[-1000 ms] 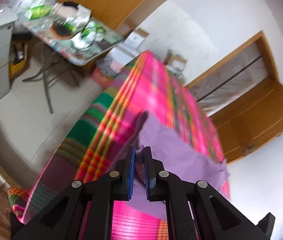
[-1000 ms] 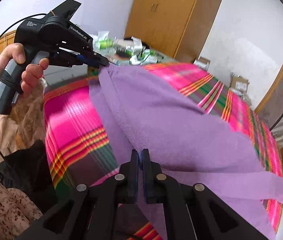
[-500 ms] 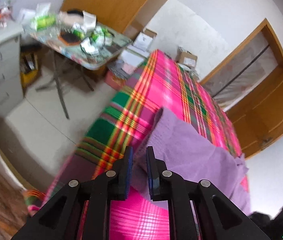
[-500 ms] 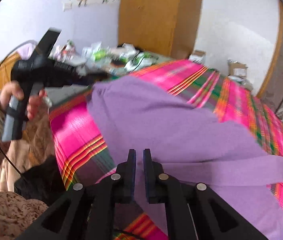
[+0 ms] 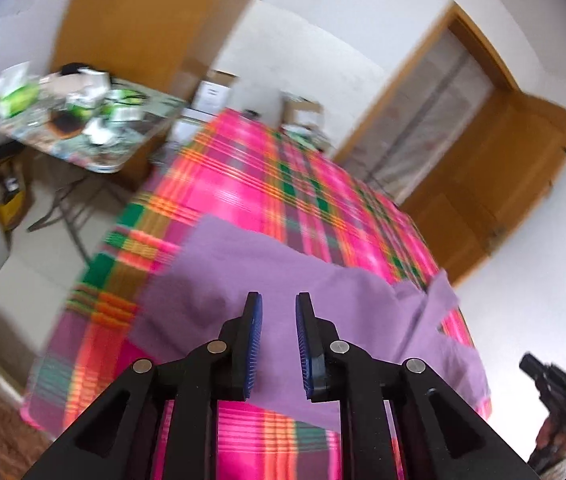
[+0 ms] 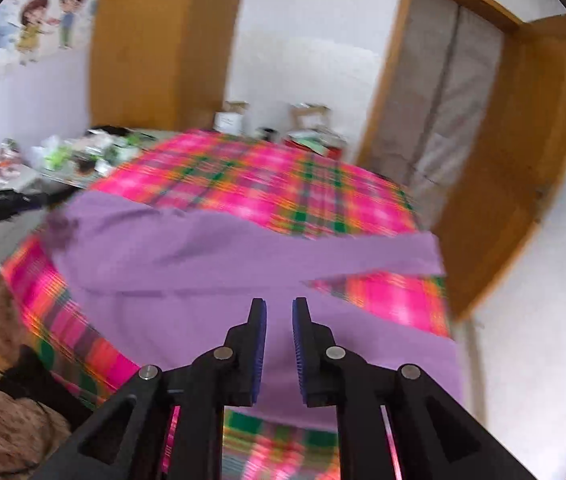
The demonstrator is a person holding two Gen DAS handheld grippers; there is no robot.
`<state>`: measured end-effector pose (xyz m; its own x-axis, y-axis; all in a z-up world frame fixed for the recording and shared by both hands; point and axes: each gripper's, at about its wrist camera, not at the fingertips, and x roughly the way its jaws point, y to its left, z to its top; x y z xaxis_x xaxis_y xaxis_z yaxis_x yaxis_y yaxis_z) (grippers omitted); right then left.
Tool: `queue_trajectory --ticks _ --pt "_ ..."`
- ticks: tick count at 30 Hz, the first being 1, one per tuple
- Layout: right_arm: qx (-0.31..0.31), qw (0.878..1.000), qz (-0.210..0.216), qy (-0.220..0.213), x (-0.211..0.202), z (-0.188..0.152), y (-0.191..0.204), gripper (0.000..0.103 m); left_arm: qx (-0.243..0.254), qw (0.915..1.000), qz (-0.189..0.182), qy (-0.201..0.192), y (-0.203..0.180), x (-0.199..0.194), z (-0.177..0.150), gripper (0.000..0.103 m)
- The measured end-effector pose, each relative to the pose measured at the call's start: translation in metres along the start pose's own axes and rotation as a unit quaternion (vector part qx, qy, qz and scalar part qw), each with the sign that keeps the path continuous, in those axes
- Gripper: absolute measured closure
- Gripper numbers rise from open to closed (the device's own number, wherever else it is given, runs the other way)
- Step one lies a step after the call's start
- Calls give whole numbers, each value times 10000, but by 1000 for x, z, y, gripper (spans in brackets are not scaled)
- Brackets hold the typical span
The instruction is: Fold clothes
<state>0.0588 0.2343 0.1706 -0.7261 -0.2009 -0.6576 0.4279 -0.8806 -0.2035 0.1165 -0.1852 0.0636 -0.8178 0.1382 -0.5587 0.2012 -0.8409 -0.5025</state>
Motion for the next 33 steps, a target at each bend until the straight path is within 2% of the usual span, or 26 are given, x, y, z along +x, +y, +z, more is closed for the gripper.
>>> queue_trajectory --ticks 2,5,9,11,15,20,25,28,33 --pt "155 9996 -143 210 5 -14 -16 89 261 9995 -131 154 -18 14 -4 85" --pt "652 9972 -136 331 23 -33 -32 86 806 9955 -307 381 -51 41 -16 85" --pt "1438 9887 189 389 64 -46 -47 85 1236 9881 -525 744 -79 70 -34 85" --pt "1571 9861 297 452 85 -44 -44 85 1577 9824 -447 897 -90 82 -44 85" --pt "1546 9854 548 464 121 -23 -32 84 1795 9769 -482 1056 -97 94 -52 85" --pt "1646 9821 834 366 153 11 -26 71 1865 9734 -570 1200 -97 103 -55 85" --pt "1741 9788 976 457 189 43 -21 67 2125 9660 -683 1303 -102 111 -61 85" --pt "1886 9745 1062 589 206 53 -17 67 2281 9617 -745 1329 -104 112 -65 85" --pt "1951 9725 1058 707 216 59 -11 67 2383 9593 -787 1293 -104 111 -67 85"
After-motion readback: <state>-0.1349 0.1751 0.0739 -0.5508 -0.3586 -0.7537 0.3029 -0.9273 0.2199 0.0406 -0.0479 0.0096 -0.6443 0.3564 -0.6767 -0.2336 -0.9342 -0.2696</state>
